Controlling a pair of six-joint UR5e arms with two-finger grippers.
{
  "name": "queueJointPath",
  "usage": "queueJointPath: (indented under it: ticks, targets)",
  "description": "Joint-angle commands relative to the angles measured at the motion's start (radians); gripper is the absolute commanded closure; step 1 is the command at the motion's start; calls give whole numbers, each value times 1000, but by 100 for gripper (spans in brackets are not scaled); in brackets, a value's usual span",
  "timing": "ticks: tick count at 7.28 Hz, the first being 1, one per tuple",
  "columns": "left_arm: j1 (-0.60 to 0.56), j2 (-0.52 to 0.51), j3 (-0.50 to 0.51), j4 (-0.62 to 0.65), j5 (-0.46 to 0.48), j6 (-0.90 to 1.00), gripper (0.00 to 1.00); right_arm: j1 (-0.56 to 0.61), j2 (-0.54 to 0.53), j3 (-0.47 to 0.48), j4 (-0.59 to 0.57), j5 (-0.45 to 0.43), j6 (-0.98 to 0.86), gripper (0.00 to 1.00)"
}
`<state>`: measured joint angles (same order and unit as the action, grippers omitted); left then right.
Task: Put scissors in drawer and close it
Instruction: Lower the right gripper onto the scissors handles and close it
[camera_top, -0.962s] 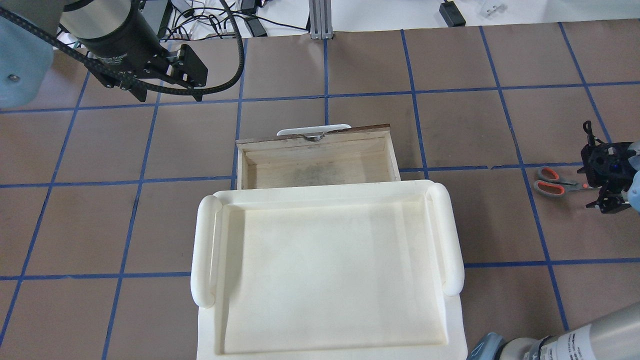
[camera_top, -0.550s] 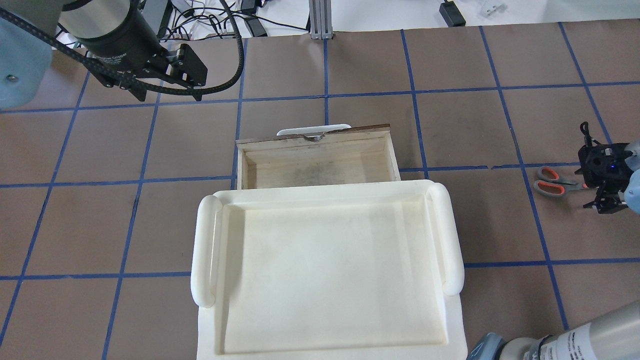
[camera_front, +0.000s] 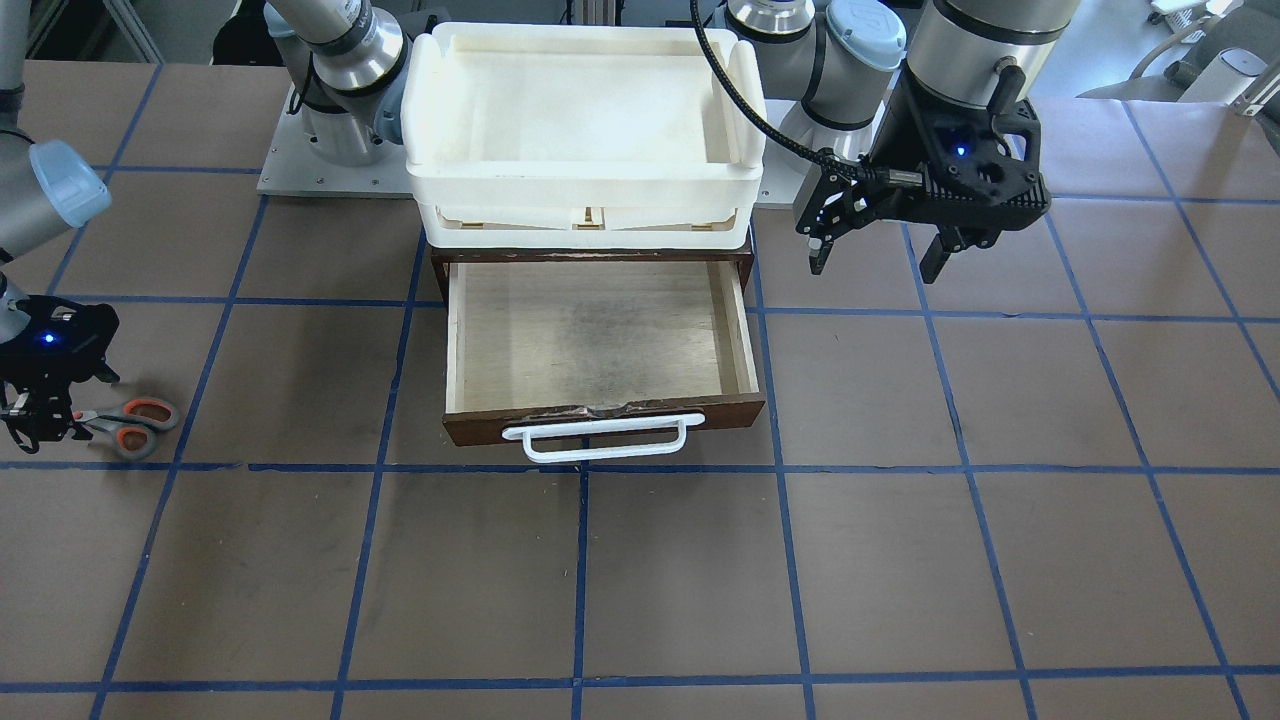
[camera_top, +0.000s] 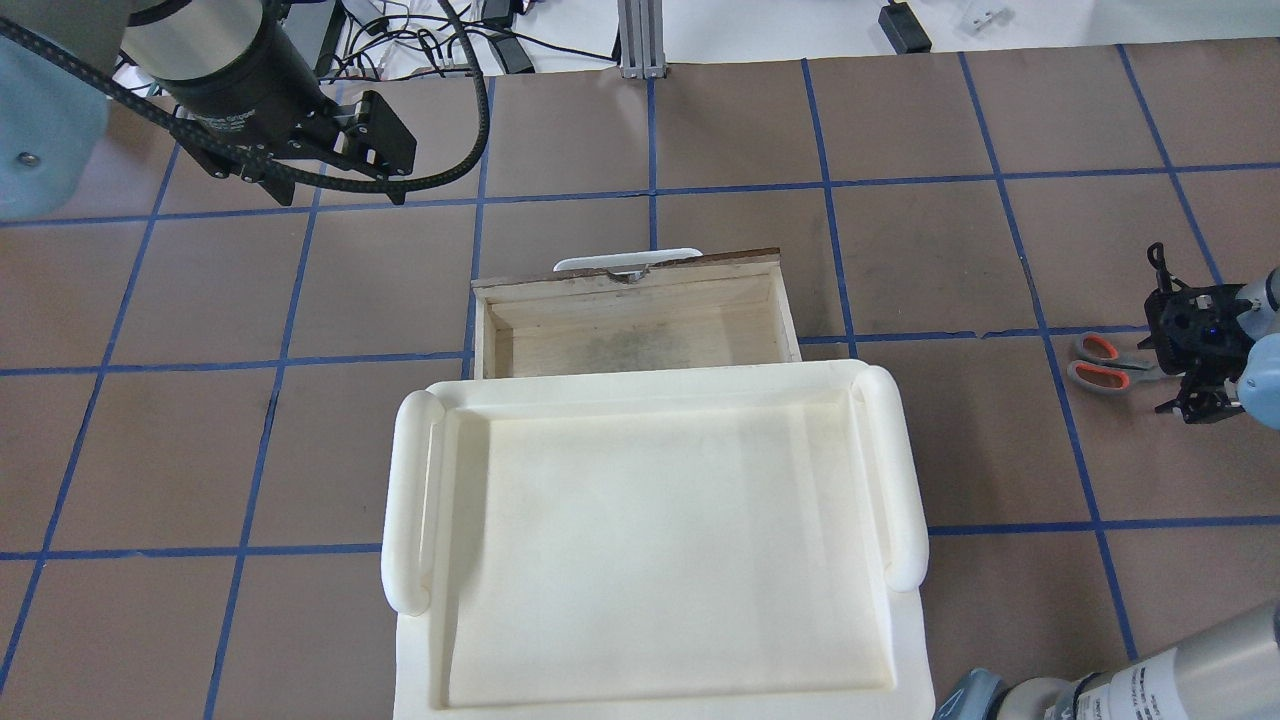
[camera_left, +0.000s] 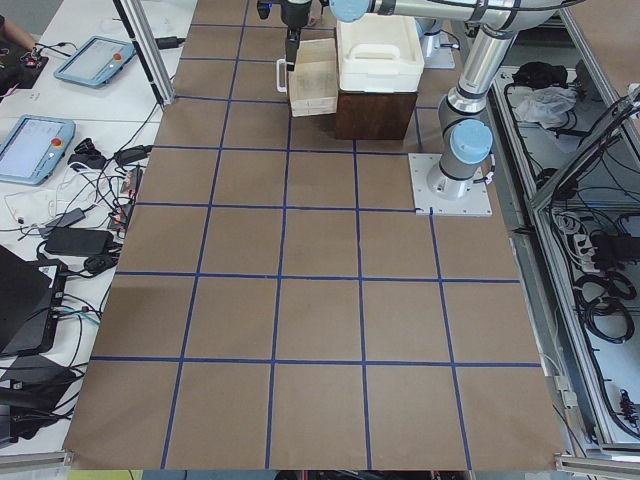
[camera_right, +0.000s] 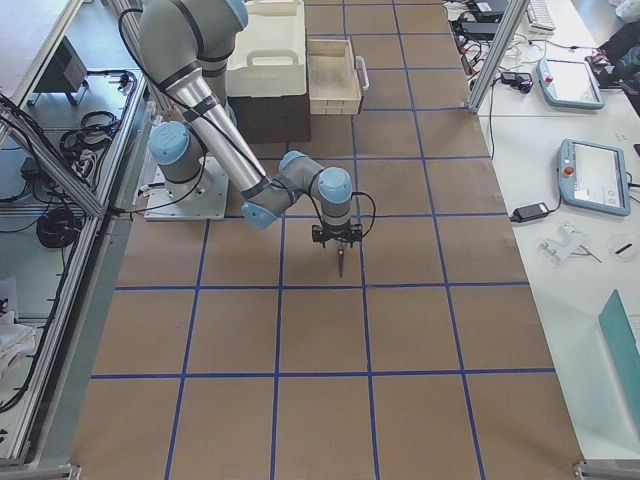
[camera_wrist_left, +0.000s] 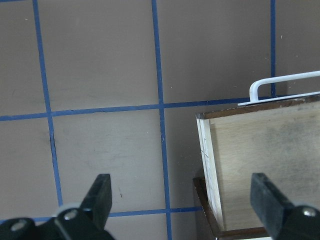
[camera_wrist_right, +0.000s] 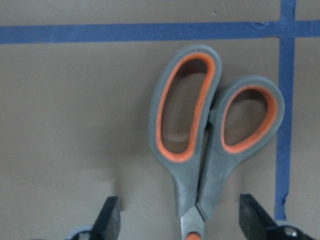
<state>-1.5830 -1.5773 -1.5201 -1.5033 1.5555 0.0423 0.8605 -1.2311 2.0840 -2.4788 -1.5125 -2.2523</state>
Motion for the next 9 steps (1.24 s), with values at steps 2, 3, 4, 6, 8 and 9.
queueJointPath:
  ticks: [2,3,4,6,8,9]
  targets:
    - [0,-3,0,0,0,-1,0,2,18,-7,0,0,-3,21]
    - [0,0,0,0,0,-1,0,2,18,-7,0,0,-1,21]
    - [0,3,-2,0,0,-1,0,2,18,-7,0,0,-1,21]
    - [0,-1,-2,0,0,1,0,3,19,-7,0,0,-3,32]
    - [0,0,-2,0,0,1,0,3,18,-12,0,-2,-3,55]
    - [0,0,-2,0,0,1,0,3,18,-13,0,-2,-1,57]
